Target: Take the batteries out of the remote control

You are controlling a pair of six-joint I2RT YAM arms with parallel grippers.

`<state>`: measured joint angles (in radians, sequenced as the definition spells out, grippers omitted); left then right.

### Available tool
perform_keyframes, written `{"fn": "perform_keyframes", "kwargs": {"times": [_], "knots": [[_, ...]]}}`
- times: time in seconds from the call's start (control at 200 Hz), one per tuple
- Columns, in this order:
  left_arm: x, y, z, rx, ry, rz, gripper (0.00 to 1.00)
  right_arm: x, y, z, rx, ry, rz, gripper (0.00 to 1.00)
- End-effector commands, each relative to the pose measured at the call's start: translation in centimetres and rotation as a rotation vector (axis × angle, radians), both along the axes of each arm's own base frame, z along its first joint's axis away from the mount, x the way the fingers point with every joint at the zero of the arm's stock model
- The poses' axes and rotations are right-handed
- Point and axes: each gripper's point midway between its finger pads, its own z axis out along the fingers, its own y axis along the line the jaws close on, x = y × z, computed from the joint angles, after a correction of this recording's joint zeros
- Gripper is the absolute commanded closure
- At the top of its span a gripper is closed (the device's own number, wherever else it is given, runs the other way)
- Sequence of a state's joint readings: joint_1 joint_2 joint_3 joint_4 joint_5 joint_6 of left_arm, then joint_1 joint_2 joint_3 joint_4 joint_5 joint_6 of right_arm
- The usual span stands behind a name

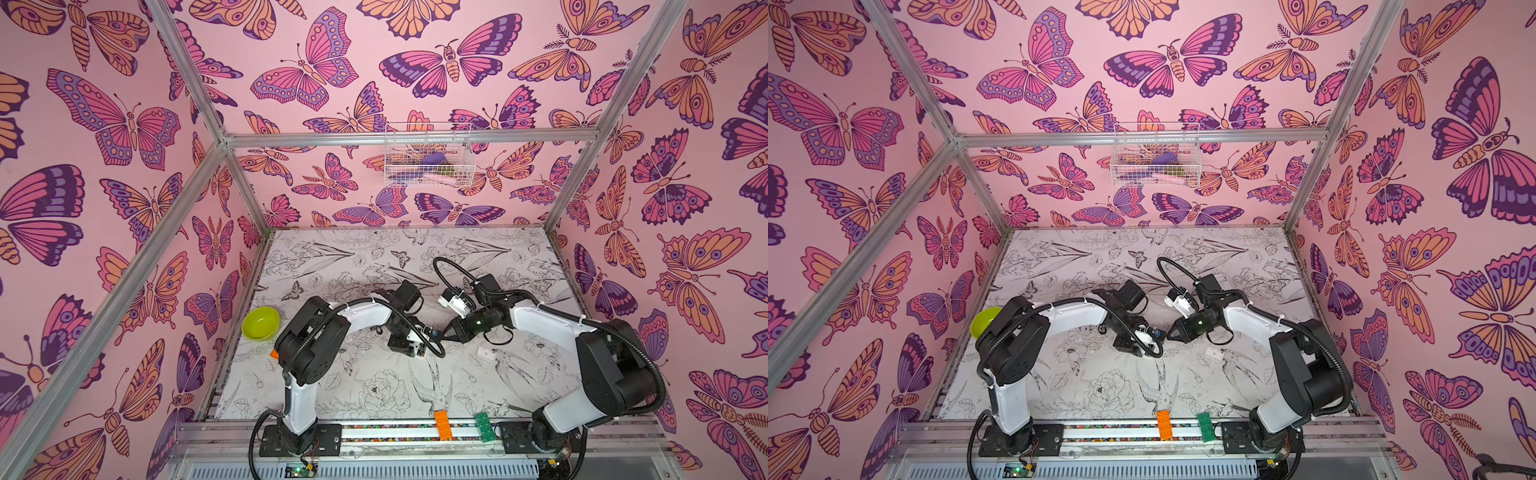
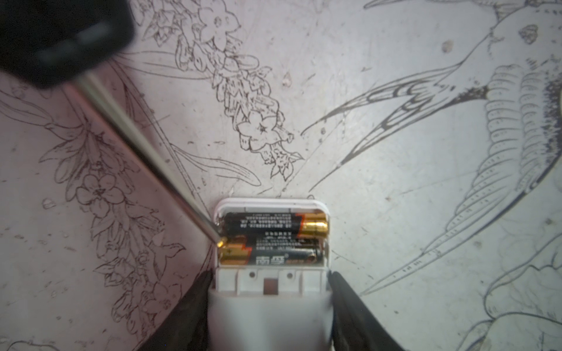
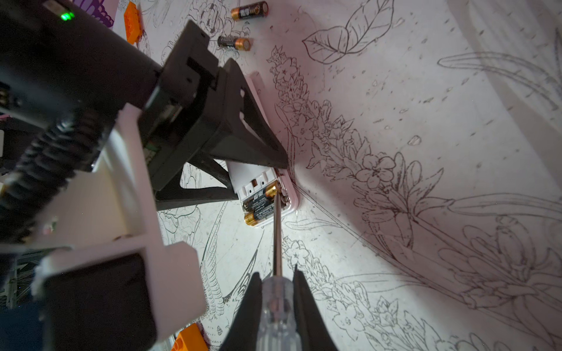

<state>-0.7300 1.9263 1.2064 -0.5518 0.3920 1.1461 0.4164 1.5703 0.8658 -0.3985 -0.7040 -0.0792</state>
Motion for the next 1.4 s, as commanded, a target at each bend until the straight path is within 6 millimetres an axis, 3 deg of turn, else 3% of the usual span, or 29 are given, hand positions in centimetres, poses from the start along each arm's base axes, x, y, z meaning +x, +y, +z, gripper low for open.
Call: {"fn": "perform_keyframes", "kwargs": {"times": [0.0,0.436,0.476,0.646,0.877,1.072,1.397], "knots": [[-1.9,1.7,-2.4,0.097,0.043,-0.029,0.42,-0.3,0.9,0.5,0.024,0.006,0.053,1.00],[-2.1,1.8,-2.7,0.103,0.045,-0.029,0.43,-0.8,0.8,0.6,0.016,0.015,0.052,1.00],[-2.0,1.7,-2.5,0.098,0.038,-0.032,0.43,-0.8,0.8,1.8,0.036,-0.013,0.049,1.00],[-1.9,1.8,-2.4,0.103,0.035,-0.014,0.43,-1.1,0.4,2.9,0.040,-0.058,0.023,1.00],[-1.3,2.0,-2.3,0.114,0.010,0.013,0.45,-1.1,-1.3,1.8,-0.089,-0.074,0.032,1.00],[0.2,2.0,-1.8,0.090,-0.020,0.081,0.48,-1.2,-0.9,1.8,-0.060,-0.085,0.055,1.00],[-0.1,2.2,-1.9,0.092,-0.021,0.066,0.48,-0.3,-0.4,1.3,-0.060,-0.073,0.055,1.00]]}}
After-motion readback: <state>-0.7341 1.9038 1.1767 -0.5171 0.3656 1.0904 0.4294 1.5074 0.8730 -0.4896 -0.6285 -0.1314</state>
